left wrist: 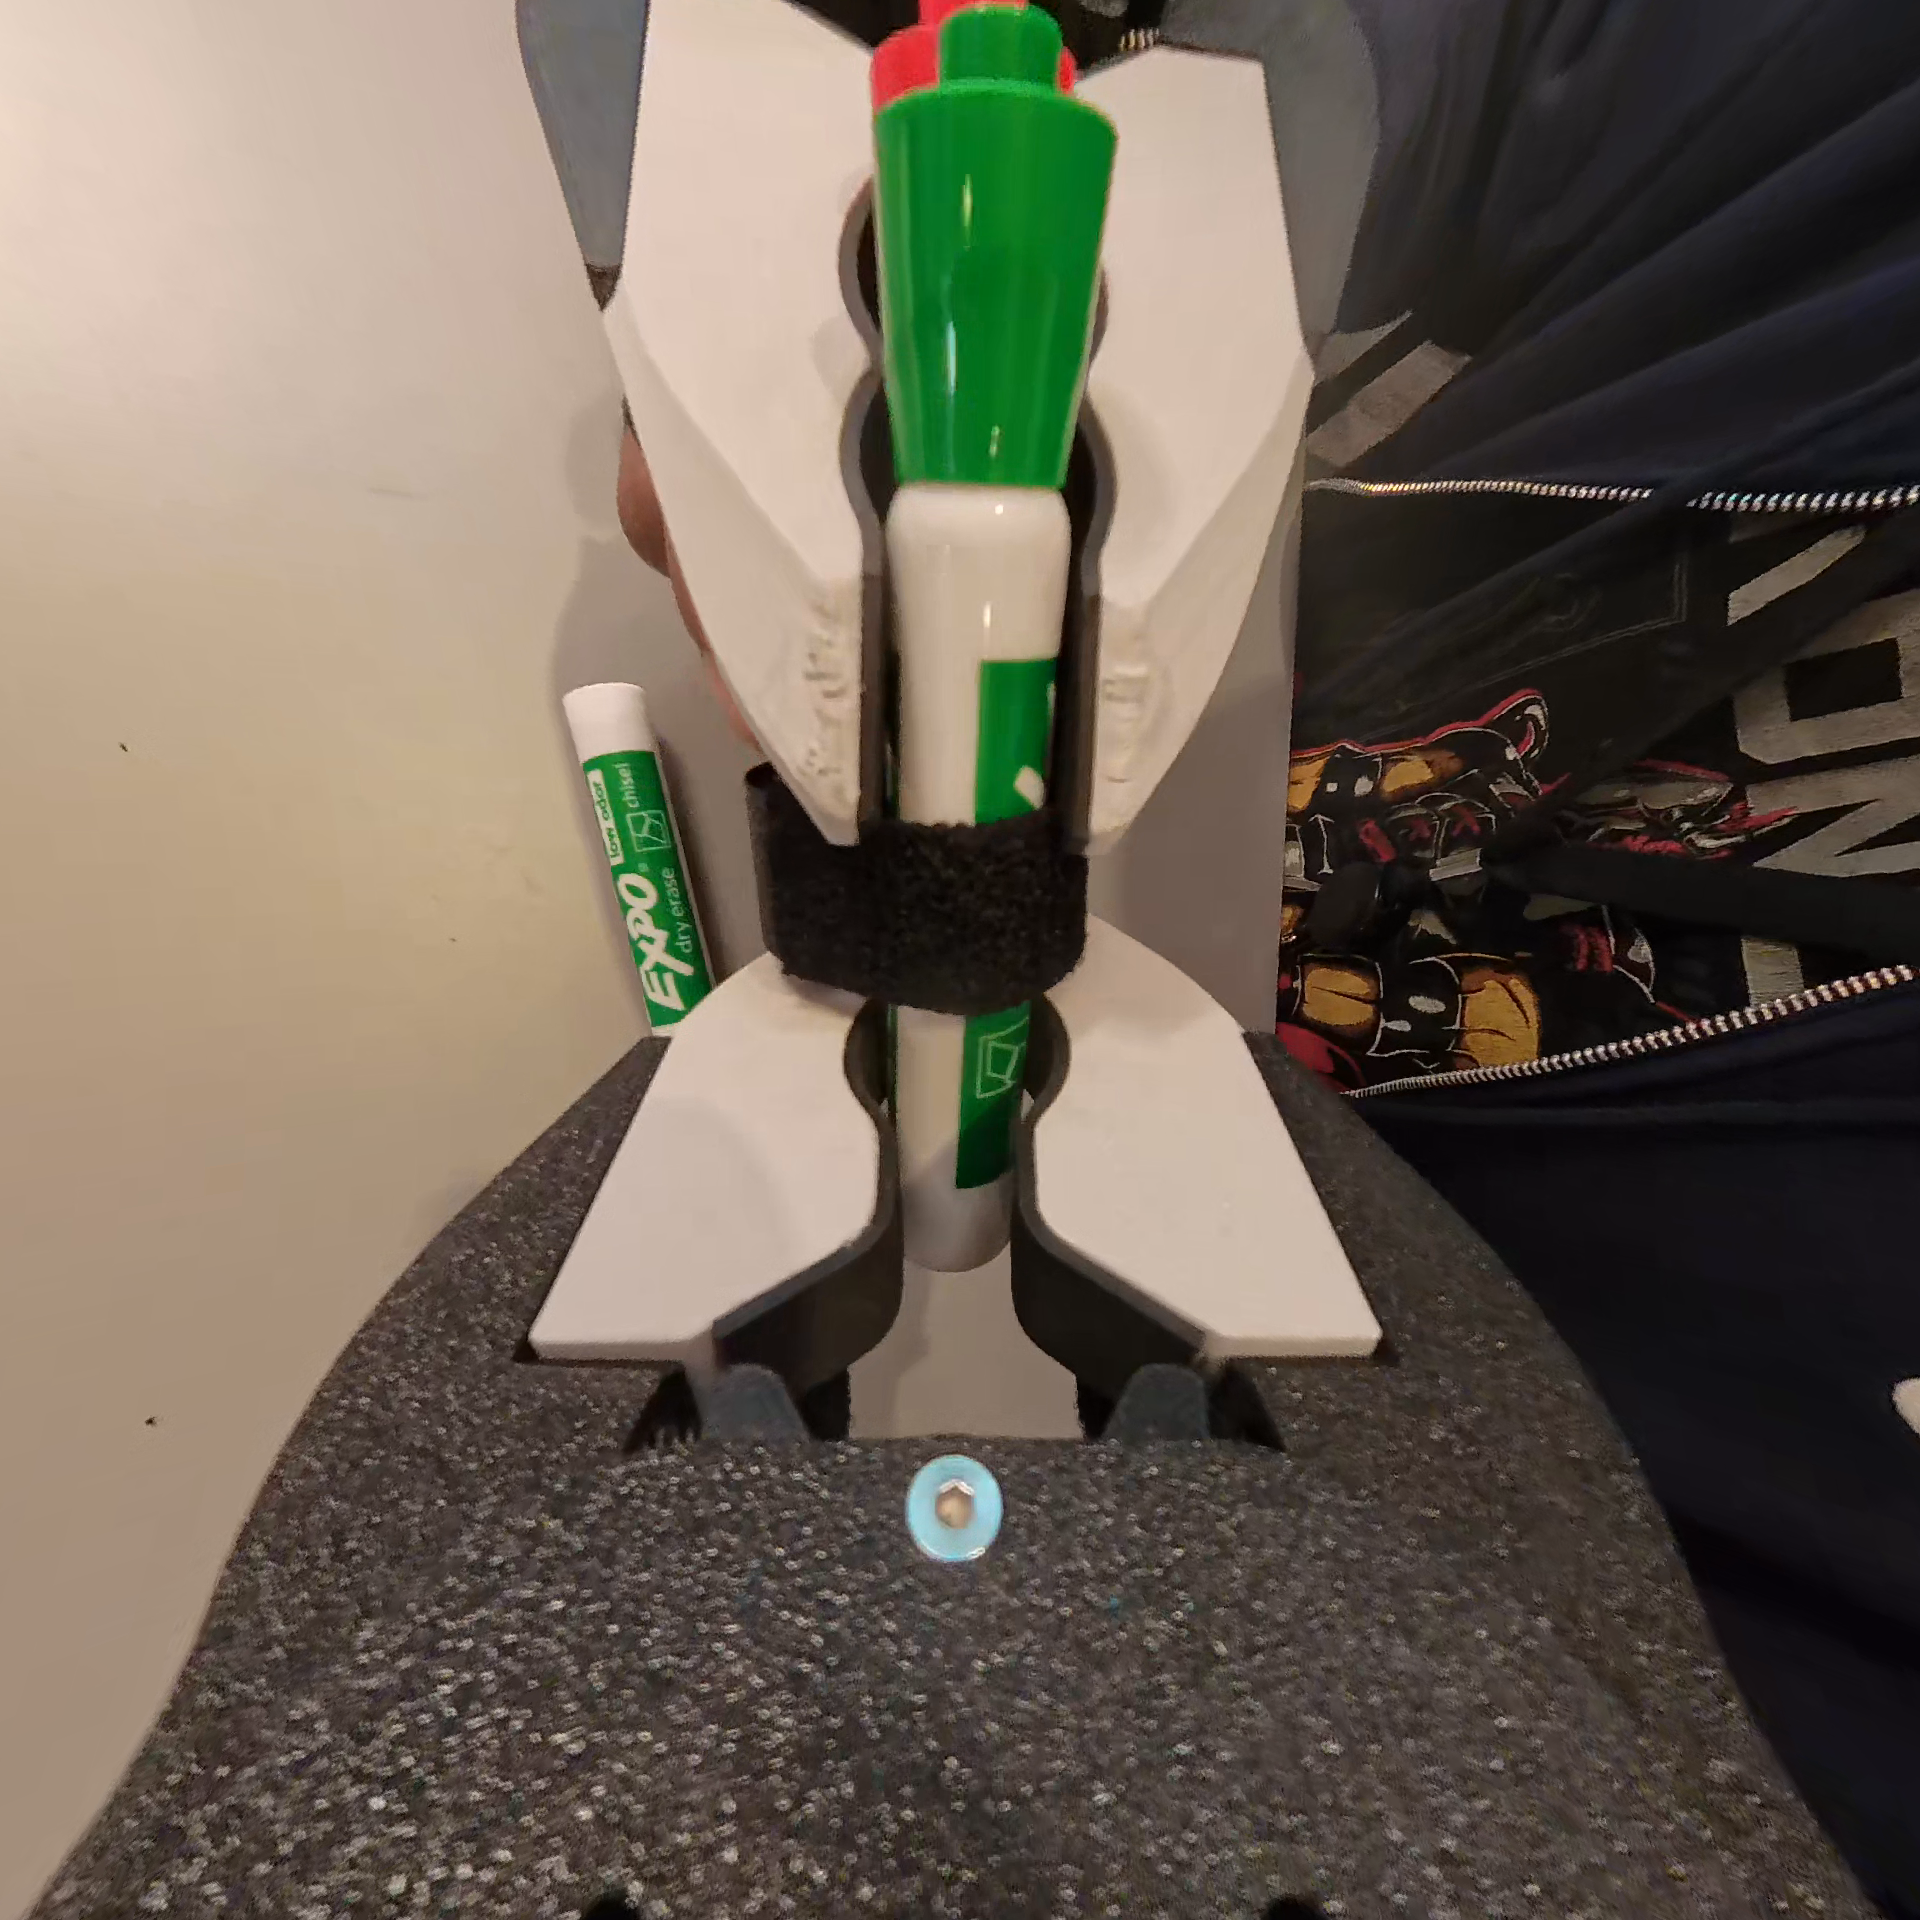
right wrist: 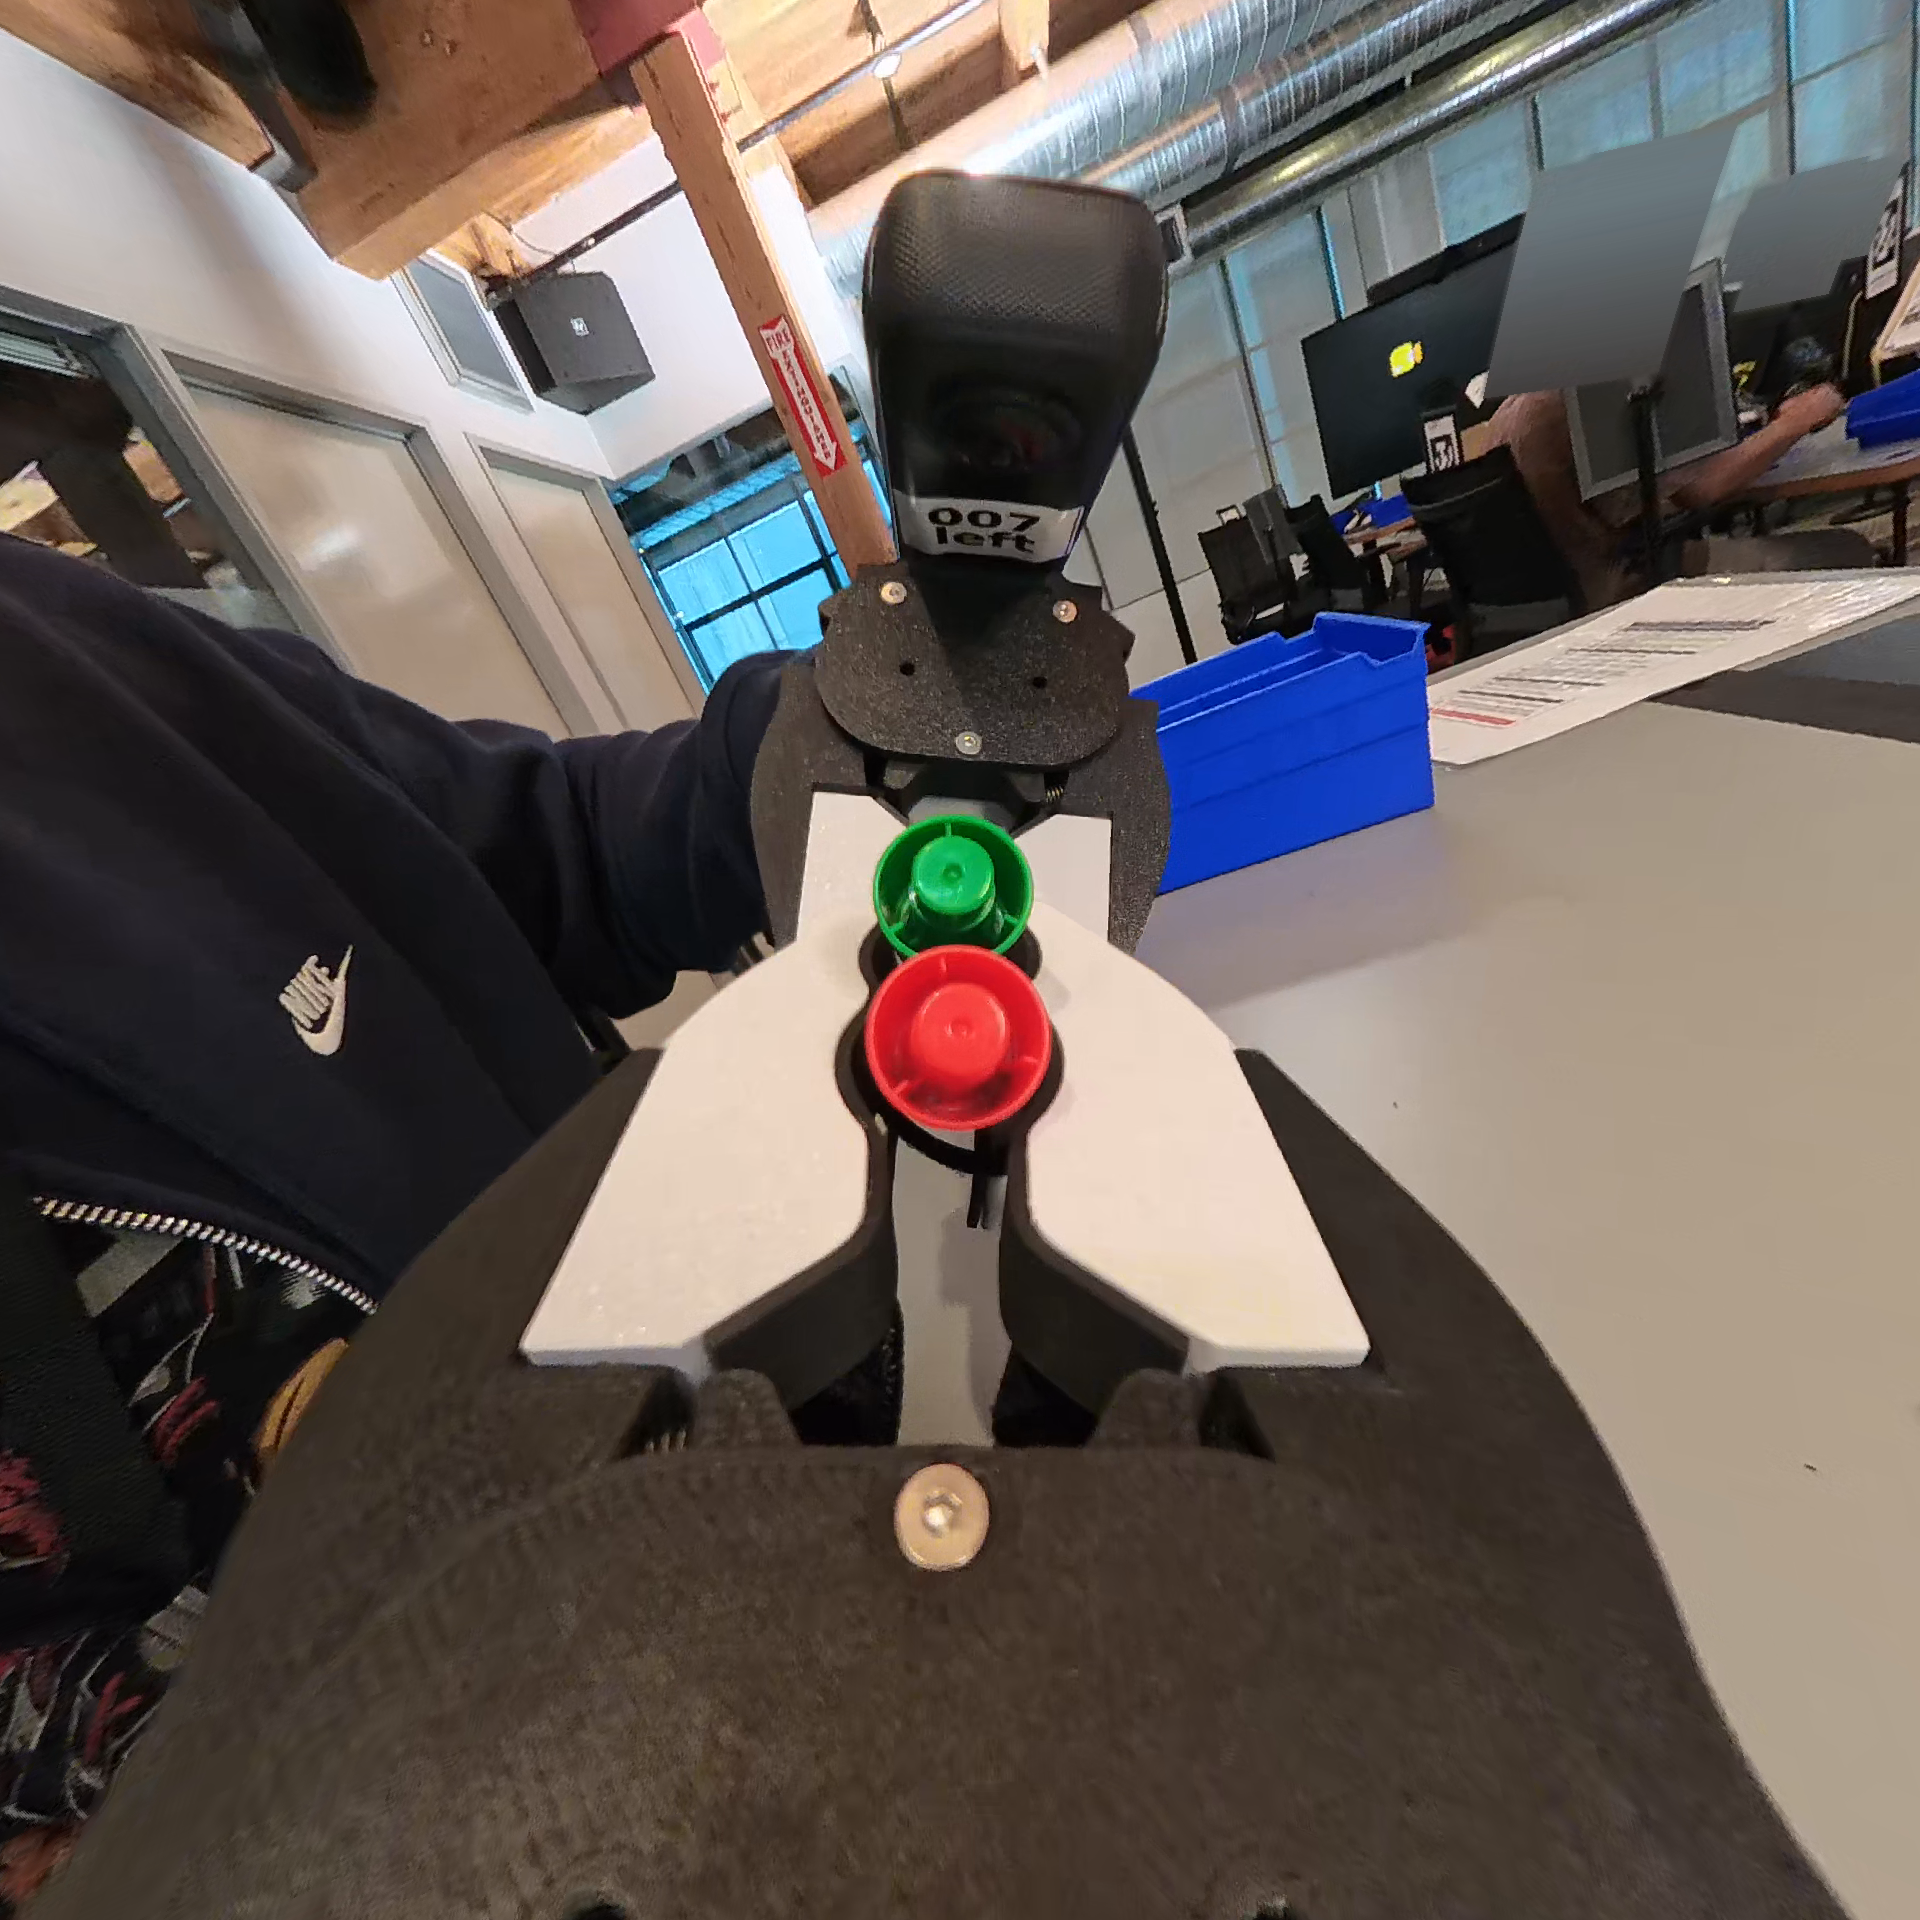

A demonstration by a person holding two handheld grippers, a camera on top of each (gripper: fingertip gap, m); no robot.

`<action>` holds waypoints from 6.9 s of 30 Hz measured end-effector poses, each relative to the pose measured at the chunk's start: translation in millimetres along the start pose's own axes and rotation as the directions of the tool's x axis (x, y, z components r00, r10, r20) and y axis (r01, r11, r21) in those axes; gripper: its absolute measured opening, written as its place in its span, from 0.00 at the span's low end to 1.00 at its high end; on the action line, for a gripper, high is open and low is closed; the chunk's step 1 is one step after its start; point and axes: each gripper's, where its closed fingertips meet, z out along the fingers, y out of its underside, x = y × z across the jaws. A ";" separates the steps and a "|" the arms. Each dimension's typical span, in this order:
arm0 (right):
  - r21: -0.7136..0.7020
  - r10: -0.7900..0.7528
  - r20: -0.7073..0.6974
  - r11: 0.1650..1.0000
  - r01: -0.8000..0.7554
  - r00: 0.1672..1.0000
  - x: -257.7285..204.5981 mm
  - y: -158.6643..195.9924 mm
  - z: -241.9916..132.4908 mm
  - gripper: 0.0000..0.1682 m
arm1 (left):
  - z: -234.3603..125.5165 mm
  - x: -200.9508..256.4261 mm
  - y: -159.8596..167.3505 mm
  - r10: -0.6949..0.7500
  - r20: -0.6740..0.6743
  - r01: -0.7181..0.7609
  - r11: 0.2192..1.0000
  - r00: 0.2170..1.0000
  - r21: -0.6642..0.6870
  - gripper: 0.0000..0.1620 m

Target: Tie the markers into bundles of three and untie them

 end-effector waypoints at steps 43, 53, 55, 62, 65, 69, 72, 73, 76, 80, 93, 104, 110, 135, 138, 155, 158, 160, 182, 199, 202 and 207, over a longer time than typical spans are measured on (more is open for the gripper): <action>-0.698 -0.497 -0.061 0.641 0.319 0.865 73.7 78.5 -62.2 0.25 | -34.9 -118.3 1.3 0.371 0.758 -0.587 0.810 0.537 0.020 0.13; -0.760 -0.476 0.084 0.537 0.365 0.875 50.7 105.5 -42.7 0.25 | -37.7 -141.3 23.5 0.431 0.804 -0.576 0.806 0.409 -0.139 0.13; -0.767 -0.496 0.112 0.508 0.392 0.861 43.8 108.9 -32.2 0.24 | -43.7 -145.8 25.2 0.386 0.820 -0.553 0.827 0.422 -0.105 0.13; -0.831 -0.520 0.248 0.319 0.455 0.817 32.0 120.9 8.5 0.23 | -67.9 -155.9 33.1 0.267 0.858 -0.506 0.862 0.438 -0.010 0.13; -0.907 -0.427 0.291 0.161 0.389 0.856 36.9 139.0 12.4 0.23 | -75.3 -154.0 33.5 0.229 0.862 -0.517 0.855 0.453 0.045 0.13; -0.949 -0.335 0.295 0.010 0.316 0.895 34.3 154.7 4.4 0.11 | -80.4 -147.6 29.7 0.198 0.858 -0.547 0.830 0.474 0.110 0.13; -0.952 -0.352 0.285 0.005 0.306 0.892 30.7 154.5 -3.8 0.10 | -81.4 -139.8 25.7 0.223 0.857 -0.591 0.799 0.464 0.111 0.13; -0.951 -0.370 0.275 0.028 0.306 0.888 30.2 153.2 -6.1 0.10 | -81.6 -137.3 24.0 0.223 0.857 -0.601 0.790 0.465 0.121 0.13; -0.900 -0.427 0.240 0.239 0.365 0.872 16.3 130.6 -1.8 0.10 | -79.7 -132.4 21.2 0.219 0.844 -0.618 0.770 0.490 0.159 0.13; -0.569 -0.552 0.141 0.634 0.523 0.822 -16.0 29.6 13.7 0.10 | -76.8 -114.7 10.8 0.210 0.788 -0.655 0.695 0.579 0.296 0.13; 0.170 -0.371 0.300 0.927 0.333 0.879 -66.5 -113.4 20.1 0.10 | -31.3 -43.9 -30.6 0.412 0.760 -0.818 0.512 0.503 0.264 0.13; 0.047 -0.075 0.320 0.997 0.063 0.944 -21.0 -86.8 26.3 0.10 | -11.8 -12.0 -9.0 0.532 0.450 -0.697 0.552 0.717 0.458 0.13; 0.233 -0.114 0.028 0.967 0.105 0.993 24.7 -130.3 2.2 0.10 | -19.3 -34.4 -8.2 0.237 0.128 -0.265 0.750 0.963 0.607 0.13; 0.360 -0.394 -0.137 0.835 0.416 0.909 -31.5 -137.8 5.1 0.10 | -63.9 -87.6 -19.0 0.019 0.769 -0.542 0.721 0.639 0.432 0.13; 0.328 -0.429 -0.149 0.829 0.454 0.891 -29.8 -149.5 0.3 0.10 | -47.8 -75.8 -21.4 0.076 0.682 -0.515 0.717 0.727 0.469 0.13; 0.126 0.260 0.288 0.944 -0.306 0.922 20.2 -78.7 14.9 0.10 | -1.9 -13.1 -8.5 0.439 0.365 -0.570 0.660 0.821 0.489 0.12; 0.135 0.275 0.284 0.937 -0.322 0.918 22.7 -72.1 14.7 0.10 | 0.3 -6.6 -4.4 0.468 0.300 -0.555 0.664 0.831 0.501 0.12; 0.167 0.258 0.268 0.936 -0.309 0.928 25.0 -72.4 12.8 0.10 | -2.1 -4.6 -3.5 0.469 0.272 -0.538 0.663 0.840 0.521 0.12; 0.346 -0.308 -0.244 0.858 0.380 0.919 -4.2 -107.8 -2.1 0.10 | -35.8 -64.5 -23.0 -0.012 0.333 -0.234 0.689 0.943 0.686 0.13; 0.179 -0.654 -0.403 0.630 0.756 0.640 -20.5 -81.1 21.2 0.10 | -29.2 -65.4 -26.8 -0.108 0.249 -0.117 0.662 0.962 0.741 0.12; 0.170 -0.687 -0.390 0.600 0.781 0.613 -26.2 -79.4 24.6 0.10 | -24.7 -64.6 -26.8 -0.109 0.247 -0.110 0.675 0.963 0.730 0.13; 0.140 -0.755 -0.353 0.541 0.829 0.552 -35.6 -72.2 35.7 0.10 | -19.0 -61.1 -28.4 -0.141 0.160 -0.027 0.664 0.977 0.747 0.13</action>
